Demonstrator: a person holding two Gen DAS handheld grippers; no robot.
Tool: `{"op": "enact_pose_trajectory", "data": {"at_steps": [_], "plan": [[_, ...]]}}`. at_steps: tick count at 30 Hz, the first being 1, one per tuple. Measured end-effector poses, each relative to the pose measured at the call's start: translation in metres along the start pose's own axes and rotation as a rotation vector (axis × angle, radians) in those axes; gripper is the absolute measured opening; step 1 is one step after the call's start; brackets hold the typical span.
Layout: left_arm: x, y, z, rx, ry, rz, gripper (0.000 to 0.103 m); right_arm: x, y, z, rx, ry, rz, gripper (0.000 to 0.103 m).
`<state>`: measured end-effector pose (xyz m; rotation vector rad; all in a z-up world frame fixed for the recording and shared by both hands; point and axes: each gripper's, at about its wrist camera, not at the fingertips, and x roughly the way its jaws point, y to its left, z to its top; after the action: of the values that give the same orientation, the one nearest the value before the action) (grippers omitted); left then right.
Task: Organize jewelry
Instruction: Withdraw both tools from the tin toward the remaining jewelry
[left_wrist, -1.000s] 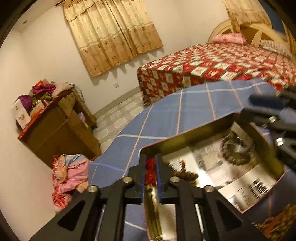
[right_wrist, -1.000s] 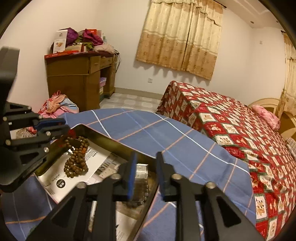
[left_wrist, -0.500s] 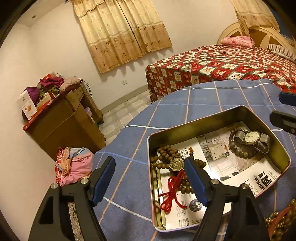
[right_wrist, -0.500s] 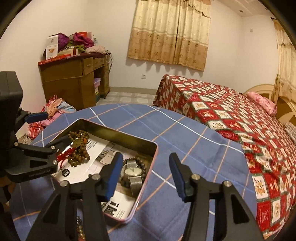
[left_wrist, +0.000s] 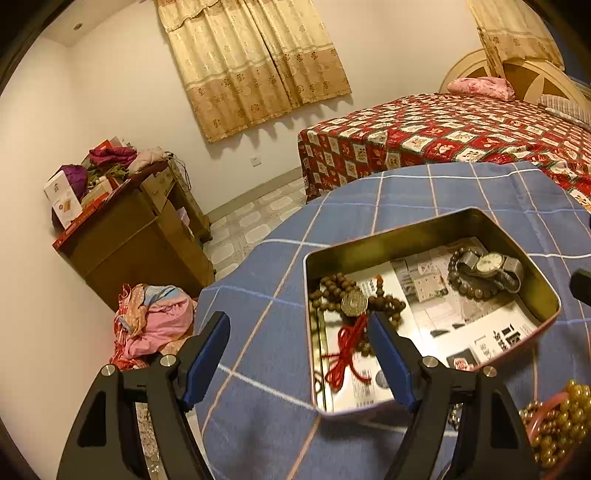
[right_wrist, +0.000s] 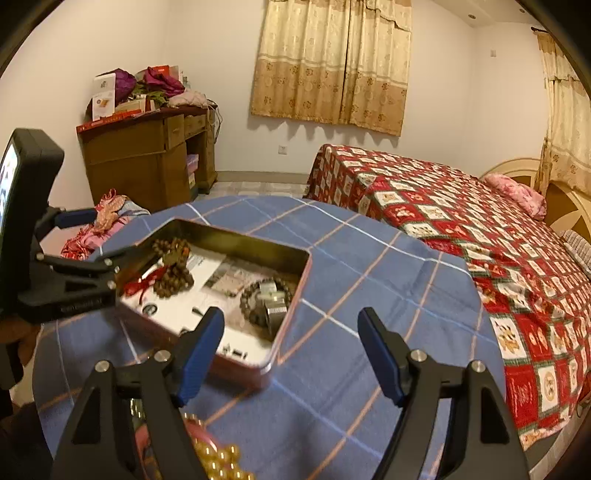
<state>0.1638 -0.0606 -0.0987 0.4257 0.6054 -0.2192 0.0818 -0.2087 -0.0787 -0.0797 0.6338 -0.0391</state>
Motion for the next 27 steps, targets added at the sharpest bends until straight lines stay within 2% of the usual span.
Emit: {"op": "enact_pose_trajectory", "data": {"at_steps": [8,16,21,27], "plan": [[-0.018,0.004,-0.028,-0.033,0.031,-0.006,0.079,-0.015,-0.008,-0.036,0.039,0.045,-0.019,0.083],[-0.045,-0.01,-0.065,-0.039,0.078,-0.039,0.079,-0.031,-0.009,-0.062,0.069,0.066,-0.025,0.083],[-0.062,-0.02,-0.075,-0.046,0.083,-0.068,0.079,-0.033,-0.007,-0.07,0.074,0.065,-0.028,0.087],[-0.063,-0.043,-0.079,0.009,0.091,-0.119,0.079,-0.033,-0.004,-0.073,0.066,0.055,-0.032,0.088]]}}
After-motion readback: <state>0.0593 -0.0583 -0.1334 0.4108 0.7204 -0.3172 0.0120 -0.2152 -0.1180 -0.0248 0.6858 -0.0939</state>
